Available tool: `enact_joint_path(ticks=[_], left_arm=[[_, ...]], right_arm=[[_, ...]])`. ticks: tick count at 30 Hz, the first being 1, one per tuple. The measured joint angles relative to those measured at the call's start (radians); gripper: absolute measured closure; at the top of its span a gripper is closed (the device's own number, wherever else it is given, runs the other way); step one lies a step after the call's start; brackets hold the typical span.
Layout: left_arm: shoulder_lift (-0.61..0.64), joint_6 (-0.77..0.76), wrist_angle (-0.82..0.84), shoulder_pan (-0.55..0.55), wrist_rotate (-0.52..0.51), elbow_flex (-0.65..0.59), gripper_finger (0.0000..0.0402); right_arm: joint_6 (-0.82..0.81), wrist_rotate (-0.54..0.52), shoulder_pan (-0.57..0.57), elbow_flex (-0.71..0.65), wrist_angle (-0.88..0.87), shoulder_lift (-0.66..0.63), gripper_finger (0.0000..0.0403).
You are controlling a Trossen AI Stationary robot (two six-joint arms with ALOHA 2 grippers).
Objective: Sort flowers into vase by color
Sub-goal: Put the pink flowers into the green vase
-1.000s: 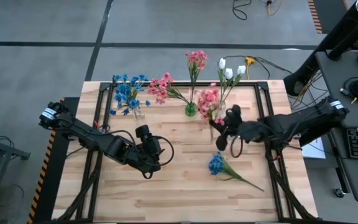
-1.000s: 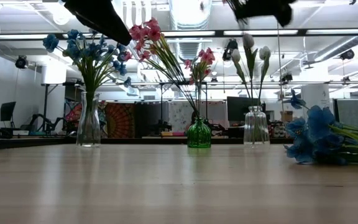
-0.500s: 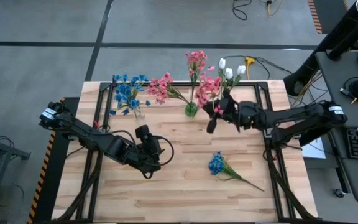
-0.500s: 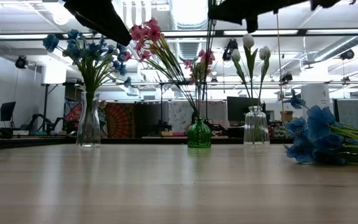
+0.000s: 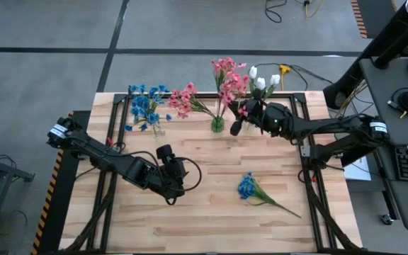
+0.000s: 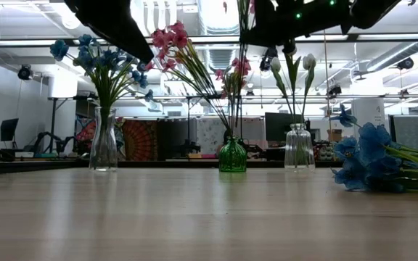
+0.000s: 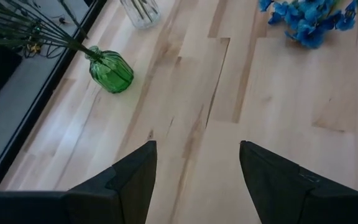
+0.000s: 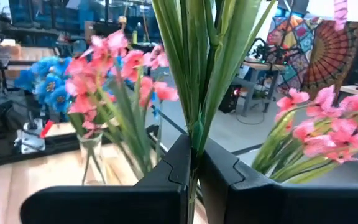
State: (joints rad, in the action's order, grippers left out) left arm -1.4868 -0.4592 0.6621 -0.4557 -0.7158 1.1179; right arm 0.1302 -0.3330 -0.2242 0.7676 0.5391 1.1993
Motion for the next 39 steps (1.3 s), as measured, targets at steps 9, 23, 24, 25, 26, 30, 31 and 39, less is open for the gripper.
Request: enact_joint_path(ticks=[9, 23, 24, 25, 26, 30, 31, 39], left_arm=[[0.003, 0.058, 0.005, 0.003, -0.045, 0.016, 0.0189], [0.003, 0.084, 0.016, 0.012, -0.063, 0.027, 0.0189], [0.003, 0.084, 0.016, 0.012, -0.063, 0.027, 0.0189], [0.003, 0.084, 0.016, 0.012, -0.063, 0.027, 0.0189], [0.003, 0.084, 0.016, 0.012, -0.062, 0.027, 0.0189], [0.003, 0.084, 0.017, 0.013, -0.063, 0.027, 0.0189], [0.003, 0.084, 0.019, 0.013, -0.063, 0.027, 0.0189], [0.003, 0.084, 0.020, 0.013, -0.063, 0.027, 0.0189]], right_arm=[[-0.039, 0.028, -0.034, 0.001, 0.014, 0.013, 0.0390], [-0.059, 0.026, -0.043, 0.003, 0.086, 0.092, 0.0390], [-0.059, 0.026, -0.043, 0.006, 0.087, 0.096, 0.0390], [-0.059, 0.026, -0.043, 0.008, 0.087, 0.102, 0.0390], [-0.059, 0.026, -0.043, 0.011, 0.087, 0.106, 0.0390], [-0.056, 0.022, -0.043, 0.015, 0.087, 0.112, 0.0390], [-0.054, 0.021, -0.043, 0.015, 0.087, 0.112, 0.0390], [-0.051, 0.019, -0.045, 0.015, 0.086, 0.108, 0.0390]])
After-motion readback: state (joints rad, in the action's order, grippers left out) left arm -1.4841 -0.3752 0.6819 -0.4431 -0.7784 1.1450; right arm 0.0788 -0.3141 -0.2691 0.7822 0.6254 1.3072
